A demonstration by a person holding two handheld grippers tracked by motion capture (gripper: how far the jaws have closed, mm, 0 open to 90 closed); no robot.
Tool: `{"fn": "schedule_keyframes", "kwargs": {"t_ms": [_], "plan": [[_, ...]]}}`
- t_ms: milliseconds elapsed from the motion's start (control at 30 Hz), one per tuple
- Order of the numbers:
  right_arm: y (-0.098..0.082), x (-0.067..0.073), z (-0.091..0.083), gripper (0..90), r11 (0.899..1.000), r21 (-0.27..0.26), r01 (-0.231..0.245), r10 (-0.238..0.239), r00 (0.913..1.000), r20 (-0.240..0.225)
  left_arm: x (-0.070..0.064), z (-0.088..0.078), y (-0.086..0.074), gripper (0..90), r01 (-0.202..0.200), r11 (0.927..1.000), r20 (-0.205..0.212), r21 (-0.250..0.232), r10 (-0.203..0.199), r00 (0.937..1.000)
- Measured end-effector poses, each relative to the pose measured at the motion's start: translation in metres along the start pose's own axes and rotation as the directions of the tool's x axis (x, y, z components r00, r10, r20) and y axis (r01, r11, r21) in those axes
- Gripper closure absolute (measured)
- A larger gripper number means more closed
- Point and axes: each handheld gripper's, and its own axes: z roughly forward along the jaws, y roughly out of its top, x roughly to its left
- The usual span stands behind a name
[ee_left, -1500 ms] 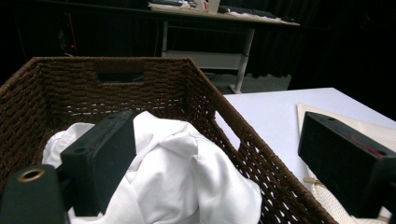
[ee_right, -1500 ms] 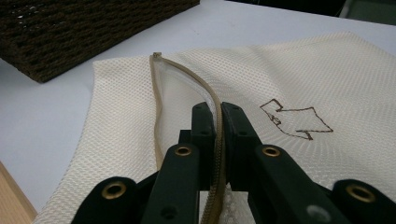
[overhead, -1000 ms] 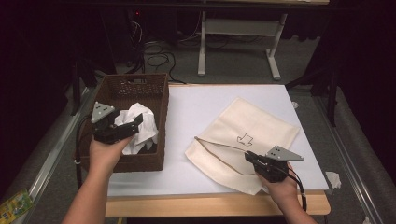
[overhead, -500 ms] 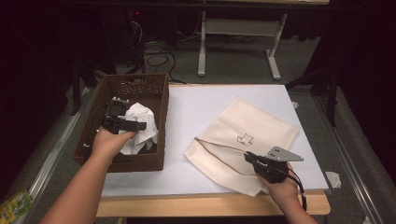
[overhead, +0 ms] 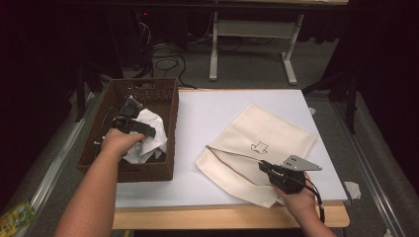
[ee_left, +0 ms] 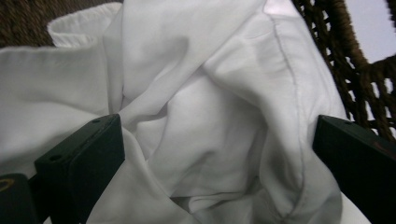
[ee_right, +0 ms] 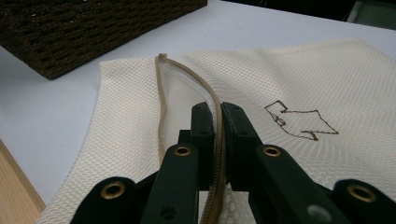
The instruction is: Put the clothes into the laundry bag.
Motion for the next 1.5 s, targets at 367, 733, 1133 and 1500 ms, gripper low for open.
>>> {"fn": "schedule_keyframes", "kwargs": {"t_ms": [367, 733, 1133, 1500], "plan": [[0.0, -0.001, -0.001, 84.5, 1.0, -0.001, -0.002, 0.002, 1.0, -0.002, 0.019, 0.03, 0.0, 4.8, 0.086, 0.9872, 0.038, 0.135, -0.091, 0.9951], [0.0, 0.0, 0.001, 84.6, 1.0, 0.008, -0.002, 0.002, 1.0, 0.001, 0.021, 0.056, -0.005, 8.9, 0.1, 0.9735, 0.06, 0.205, -0.115, 0.9916], [0.0, 0.0, 0.002, 84.5, 1.0, 0.005, 0.007, -0.007, 1.0, 0.002, 0.009, 0.057, -0.009, 29.1, 0.022, 0.9834, 0.015, 0.18, -0.025, 0.9996], [0.0, 0.0, 0.001, 84.5, 1.0, 0.004, 0.012, -0.012, 0.9999, 0.006, 0.005, 0.05, -0.011, 68.4, -0.031, 0.9943, 0.038, 0.102, 0.028, 0.9989]]}}
